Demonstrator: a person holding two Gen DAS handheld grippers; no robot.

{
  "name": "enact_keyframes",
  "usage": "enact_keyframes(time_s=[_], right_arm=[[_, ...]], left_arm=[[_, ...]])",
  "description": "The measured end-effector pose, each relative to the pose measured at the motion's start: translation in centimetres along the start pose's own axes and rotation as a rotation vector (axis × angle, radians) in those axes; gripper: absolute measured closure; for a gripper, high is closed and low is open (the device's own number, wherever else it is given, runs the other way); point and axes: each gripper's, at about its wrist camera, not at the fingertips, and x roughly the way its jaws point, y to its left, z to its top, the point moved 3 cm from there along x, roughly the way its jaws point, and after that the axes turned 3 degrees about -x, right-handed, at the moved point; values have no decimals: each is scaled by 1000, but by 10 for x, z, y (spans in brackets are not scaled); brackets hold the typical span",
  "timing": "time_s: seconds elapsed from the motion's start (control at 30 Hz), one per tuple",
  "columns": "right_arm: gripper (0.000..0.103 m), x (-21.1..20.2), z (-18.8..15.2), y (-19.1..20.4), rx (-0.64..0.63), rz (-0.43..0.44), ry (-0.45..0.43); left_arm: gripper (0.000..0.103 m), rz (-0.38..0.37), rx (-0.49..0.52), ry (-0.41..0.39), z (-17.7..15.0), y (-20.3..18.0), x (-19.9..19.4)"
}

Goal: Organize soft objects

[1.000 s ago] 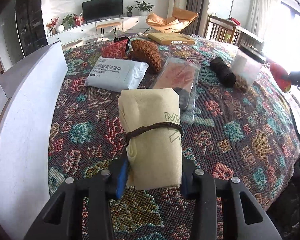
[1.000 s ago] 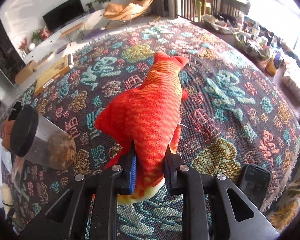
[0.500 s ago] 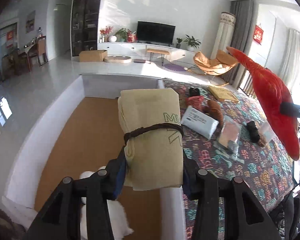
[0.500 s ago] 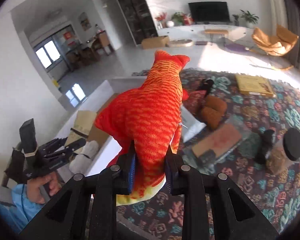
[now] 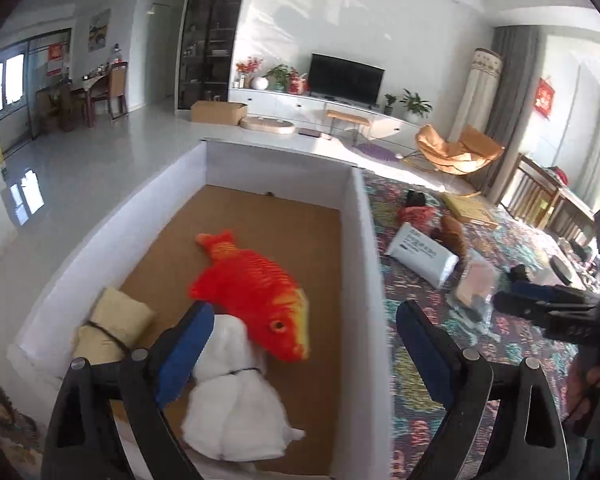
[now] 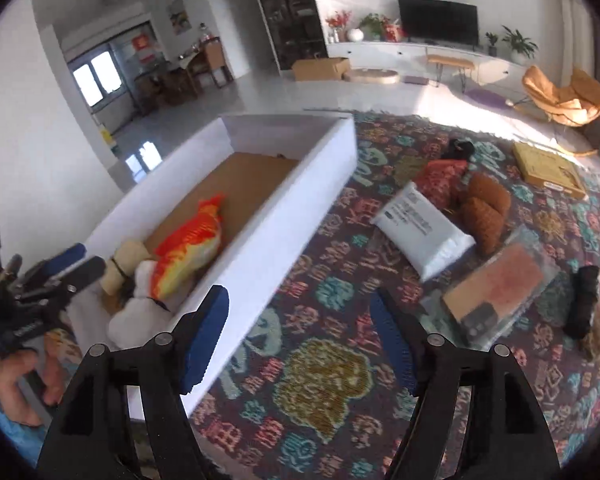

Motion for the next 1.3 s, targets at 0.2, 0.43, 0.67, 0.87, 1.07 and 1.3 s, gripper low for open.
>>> enact_keyframes(time_s=[0.2,0.43,0.67,0.87,1.07,1.3], right_arm=[[27,5,-105,-138,272,-374,102],[27,-2,-121,-196,341,-510,47],[21,1,-127,-207,395,-482,-6],[19,5,-127,-205,389,-487,-9],[19,3,-130,-205,390,-485,-10],[19,3,-130,-205,390,-485,-10]], left_arm=[[7,-285,156,156,-42,-154,61],[7,-127,229,243,-71,-192,169],[5,-16,277,269,-81,-185,206],[0,-3,294,283,-82,-188,211],[0,-3,294,283,-82,-188,211],[0,-3,294,283,-82,-188,211]])
